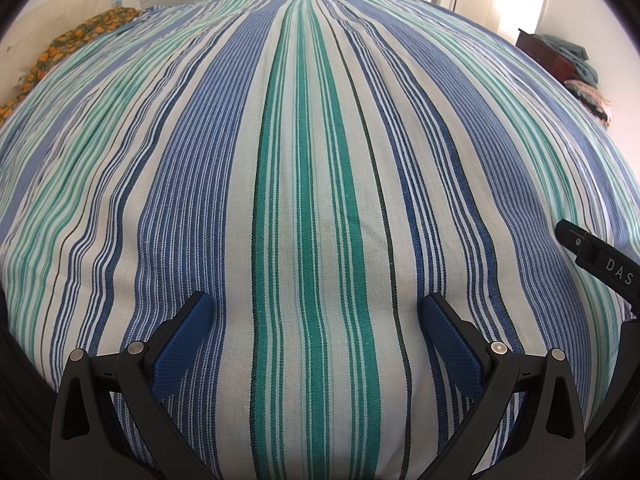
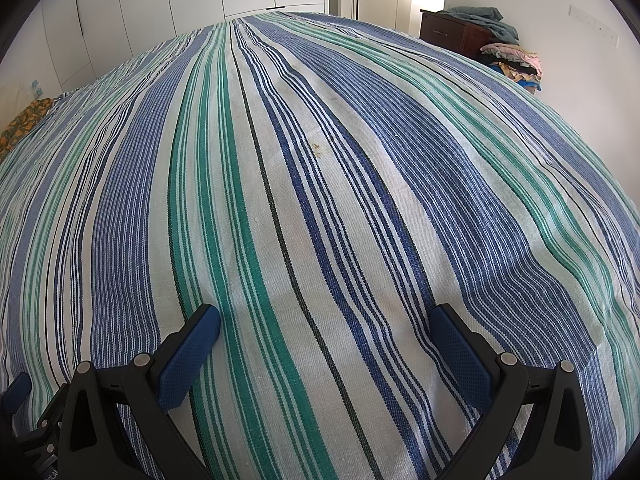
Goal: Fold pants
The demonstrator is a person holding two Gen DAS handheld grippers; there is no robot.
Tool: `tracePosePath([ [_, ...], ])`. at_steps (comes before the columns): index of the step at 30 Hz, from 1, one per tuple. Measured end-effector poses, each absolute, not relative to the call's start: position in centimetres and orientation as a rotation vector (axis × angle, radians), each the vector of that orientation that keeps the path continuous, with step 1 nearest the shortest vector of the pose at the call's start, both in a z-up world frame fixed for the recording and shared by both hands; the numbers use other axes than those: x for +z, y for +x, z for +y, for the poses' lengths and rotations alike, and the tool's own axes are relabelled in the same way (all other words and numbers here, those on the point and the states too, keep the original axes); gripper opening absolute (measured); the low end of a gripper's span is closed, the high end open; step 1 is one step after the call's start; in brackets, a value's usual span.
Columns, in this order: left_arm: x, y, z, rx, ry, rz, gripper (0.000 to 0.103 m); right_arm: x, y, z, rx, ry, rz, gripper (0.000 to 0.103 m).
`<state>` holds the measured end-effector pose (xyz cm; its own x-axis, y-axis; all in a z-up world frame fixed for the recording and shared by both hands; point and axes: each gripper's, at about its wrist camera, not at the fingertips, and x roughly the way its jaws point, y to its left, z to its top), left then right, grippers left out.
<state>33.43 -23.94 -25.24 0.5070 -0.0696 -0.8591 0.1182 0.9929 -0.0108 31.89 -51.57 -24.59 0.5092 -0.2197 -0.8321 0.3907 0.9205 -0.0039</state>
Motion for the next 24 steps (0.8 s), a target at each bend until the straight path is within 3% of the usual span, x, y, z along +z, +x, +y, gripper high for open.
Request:
tracePosePath([
  [24, -25.30, 33.46, -23.88, -0.116, 0.045, 1.031, 0.102, -24.60, 31.88, -51.56, -0.370, 0.193, 0.970, 0.103],
])
